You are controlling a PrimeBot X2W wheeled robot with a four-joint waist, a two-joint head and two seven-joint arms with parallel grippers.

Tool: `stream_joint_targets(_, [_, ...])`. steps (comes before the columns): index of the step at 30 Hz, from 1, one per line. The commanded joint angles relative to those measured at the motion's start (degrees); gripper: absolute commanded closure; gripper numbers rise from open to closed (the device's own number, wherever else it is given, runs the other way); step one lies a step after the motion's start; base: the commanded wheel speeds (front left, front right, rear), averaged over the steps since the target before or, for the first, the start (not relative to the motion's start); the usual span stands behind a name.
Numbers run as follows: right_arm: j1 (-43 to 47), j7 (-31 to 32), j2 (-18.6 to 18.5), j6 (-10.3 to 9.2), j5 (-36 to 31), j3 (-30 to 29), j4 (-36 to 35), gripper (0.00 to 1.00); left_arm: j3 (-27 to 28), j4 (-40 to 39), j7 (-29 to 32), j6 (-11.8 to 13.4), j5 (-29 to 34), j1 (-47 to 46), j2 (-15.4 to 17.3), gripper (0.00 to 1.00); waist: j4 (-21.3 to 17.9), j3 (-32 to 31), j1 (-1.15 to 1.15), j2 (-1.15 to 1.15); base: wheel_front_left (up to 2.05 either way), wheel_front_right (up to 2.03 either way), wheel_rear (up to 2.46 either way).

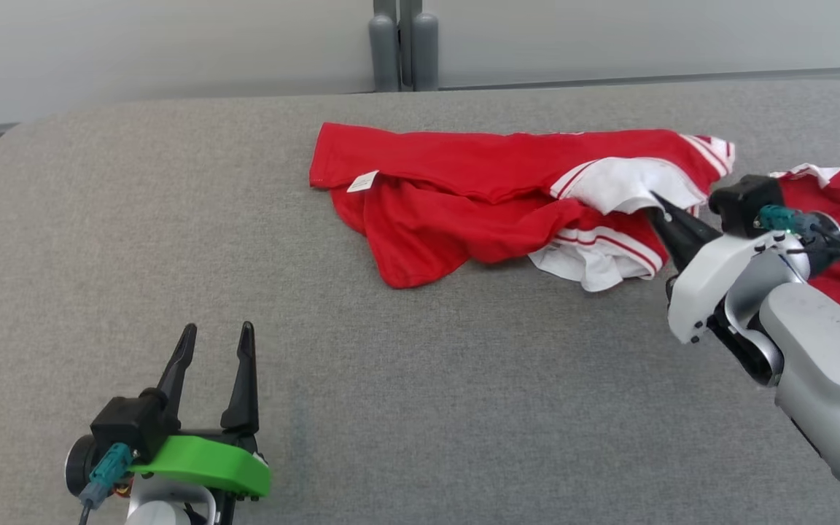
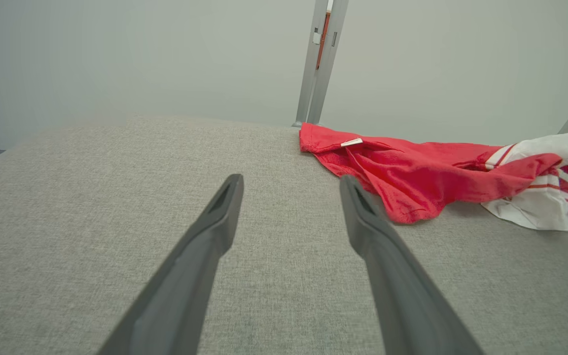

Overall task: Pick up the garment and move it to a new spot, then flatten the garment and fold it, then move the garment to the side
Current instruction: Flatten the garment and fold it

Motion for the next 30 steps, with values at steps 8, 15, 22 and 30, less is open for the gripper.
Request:
stream_joint_targets(8, [10.52, 11.32, -10.67, -0.08, 4.91, -1.04, -16.91, 1.0, 0.89, 0.43, -0.17, 0.38, -0.18, 3.92, 1.02, 0.0, -6.65, -5.19, 0.0, 0.0, 0.0, 0.0, 0.0])
stream_joint_targets(15, [22.79, 22.07, -19.37, -0.09, 12.32, -5.19, -30.36, 1.0, 1.06, 0.05, -0.11, 0.72, -0.43, 5.19, 1.86, 0.0, -8.21, -5.13, 0.0, 0.0, 0.0, 0.0, 0.0])
stream_joint_targets(22, [32.34, 27.7, -21.68, -0.08, 9.74, -5.72, -33.34, 1.0, 0.79, -0.48, 0.45, 0.99, -0.63, 5.27, 2.41, 0.0, -8.08, -4.59, 0.0, 0.0, 0.0, 0.0, 0.0])
stream_joint_targets(30, [33.82, 27.84, -18.45, -0.08, 3.72, -8.28, -29.68, 0.0, 0.47, -0.88, 0.98, 1.31, -1.02, 4.62, 2.82, 0.0, -7.29, -4.66, 0.0, 0.0, 0.0, 0.0, 0.0])
